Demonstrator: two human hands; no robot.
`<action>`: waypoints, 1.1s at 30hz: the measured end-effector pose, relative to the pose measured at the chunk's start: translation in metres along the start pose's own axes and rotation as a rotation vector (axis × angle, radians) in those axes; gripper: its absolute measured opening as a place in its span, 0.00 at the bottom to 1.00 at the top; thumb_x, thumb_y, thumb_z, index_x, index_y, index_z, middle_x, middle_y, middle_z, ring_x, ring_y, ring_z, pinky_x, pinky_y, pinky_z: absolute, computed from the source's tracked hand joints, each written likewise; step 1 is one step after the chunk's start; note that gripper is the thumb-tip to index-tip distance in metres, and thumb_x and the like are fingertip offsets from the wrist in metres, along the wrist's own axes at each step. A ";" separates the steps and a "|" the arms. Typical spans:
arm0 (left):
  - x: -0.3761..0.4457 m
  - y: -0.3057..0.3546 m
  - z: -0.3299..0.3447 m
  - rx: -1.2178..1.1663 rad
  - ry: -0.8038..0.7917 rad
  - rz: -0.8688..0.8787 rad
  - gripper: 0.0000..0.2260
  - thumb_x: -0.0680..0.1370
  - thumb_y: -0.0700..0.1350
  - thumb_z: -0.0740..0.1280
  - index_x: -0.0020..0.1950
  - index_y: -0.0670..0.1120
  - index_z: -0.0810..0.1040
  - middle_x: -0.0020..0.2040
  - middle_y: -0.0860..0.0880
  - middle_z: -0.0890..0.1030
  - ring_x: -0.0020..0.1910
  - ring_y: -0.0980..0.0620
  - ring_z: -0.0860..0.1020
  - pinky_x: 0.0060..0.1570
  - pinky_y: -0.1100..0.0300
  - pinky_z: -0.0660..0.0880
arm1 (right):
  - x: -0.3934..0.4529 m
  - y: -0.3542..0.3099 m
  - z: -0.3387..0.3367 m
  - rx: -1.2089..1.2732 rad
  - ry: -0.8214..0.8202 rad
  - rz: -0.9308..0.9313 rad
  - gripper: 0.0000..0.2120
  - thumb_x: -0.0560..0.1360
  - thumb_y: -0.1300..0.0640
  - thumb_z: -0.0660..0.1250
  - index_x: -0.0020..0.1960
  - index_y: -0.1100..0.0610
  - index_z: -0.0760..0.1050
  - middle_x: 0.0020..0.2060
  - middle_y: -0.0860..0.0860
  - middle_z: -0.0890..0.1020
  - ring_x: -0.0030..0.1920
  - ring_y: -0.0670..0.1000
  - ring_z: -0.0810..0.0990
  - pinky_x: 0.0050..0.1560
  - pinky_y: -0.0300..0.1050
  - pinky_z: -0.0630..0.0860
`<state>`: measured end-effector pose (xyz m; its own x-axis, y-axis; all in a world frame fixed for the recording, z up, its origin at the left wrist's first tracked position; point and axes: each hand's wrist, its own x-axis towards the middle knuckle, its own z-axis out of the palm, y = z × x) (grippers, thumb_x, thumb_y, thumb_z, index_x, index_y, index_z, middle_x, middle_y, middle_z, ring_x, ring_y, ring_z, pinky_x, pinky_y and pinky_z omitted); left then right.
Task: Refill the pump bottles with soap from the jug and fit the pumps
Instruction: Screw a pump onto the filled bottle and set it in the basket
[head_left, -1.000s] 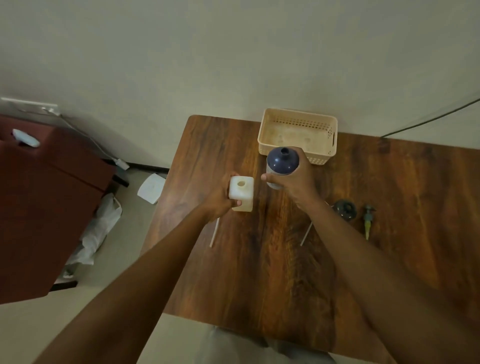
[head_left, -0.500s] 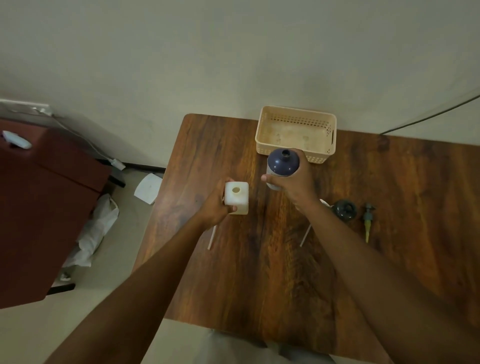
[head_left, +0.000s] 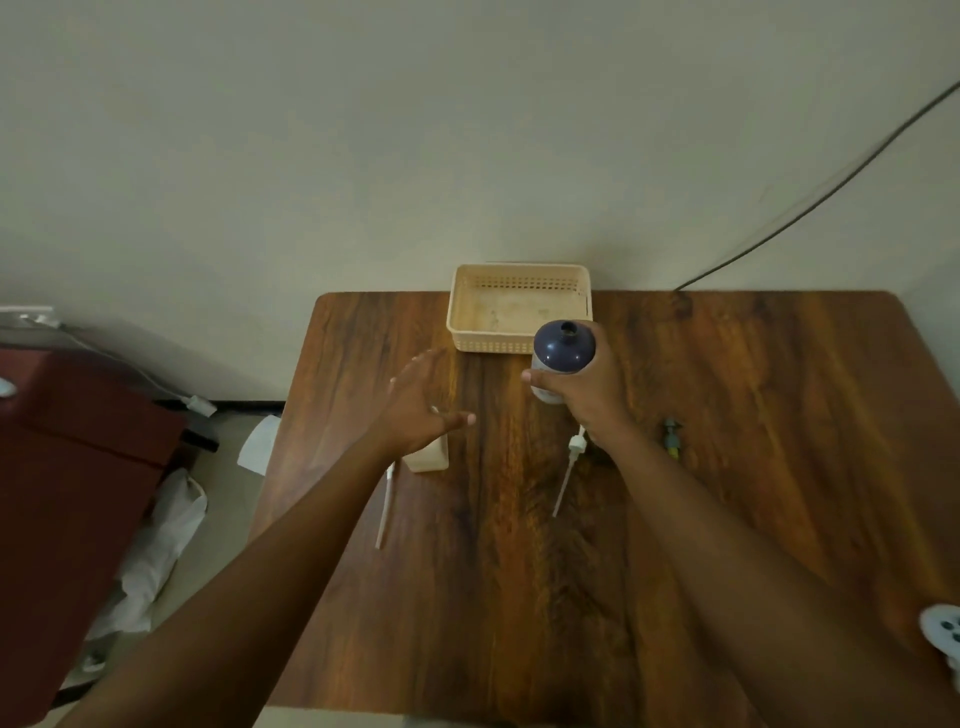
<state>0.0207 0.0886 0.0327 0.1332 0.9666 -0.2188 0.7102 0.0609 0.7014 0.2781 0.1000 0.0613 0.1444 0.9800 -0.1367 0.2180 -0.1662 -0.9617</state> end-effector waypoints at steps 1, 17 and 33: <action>0.003 0.013 0.002 0.035 -0.010 0.032 0.48 0.69 0.63 0.78 0.82 0.56 0.56 0.82 0.49 0.61 0.81 0.44 0.58 0.77 0.33 0.56 | -0.001 -0.003 -0.010 -0.005 0.014 0.001 0.42 0.61 0.58 0.86 0.70 0.50 0.69 0.64 0.43 0.76 0.65 0.46 0.75 0.63 0.43 0.76; 0.049 0.116 0.138 0.336 -0.339 0.126 0.49 0.68 0.63 0.76 0.83 0.54 0.56 0.84 0.46 0.57 0.82 0.41 0.55 0.76 0.40 0.64 | -0.003 0.021 -0.137 -0.119 0.208 0.054 0.44 0.63 0.51 0.85 0.73 0.51 0.68 0.67 0.42 0.73 0.63 0.41 0.70 0.60 0.32 0.66; 0.055 0.095 0.210 0.228 -0.368 -0.070 0.12 0.82 0.43 0.68 0.66 0.48 0.78 0.64 0.47 0.80 0.64 0.47 0.79 0.66 0.55 0.73 | 0.007 0.066 -0.163 -0.075 0.184 0.077 0.43 0.61 0.55 0.86 0.71 0.50 0.70 0.66 0.45 0.76 0.65 0.46 0.73 0.59 0.39 0.72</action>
<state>0.2405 0.0958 -0.0549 0.2873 0.8067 -0.5165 0.8553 0.0266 0.5174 0.4507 0.0780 0.0361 0.3363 0.9286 -0.1569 0.2701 -0.2548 -0.9285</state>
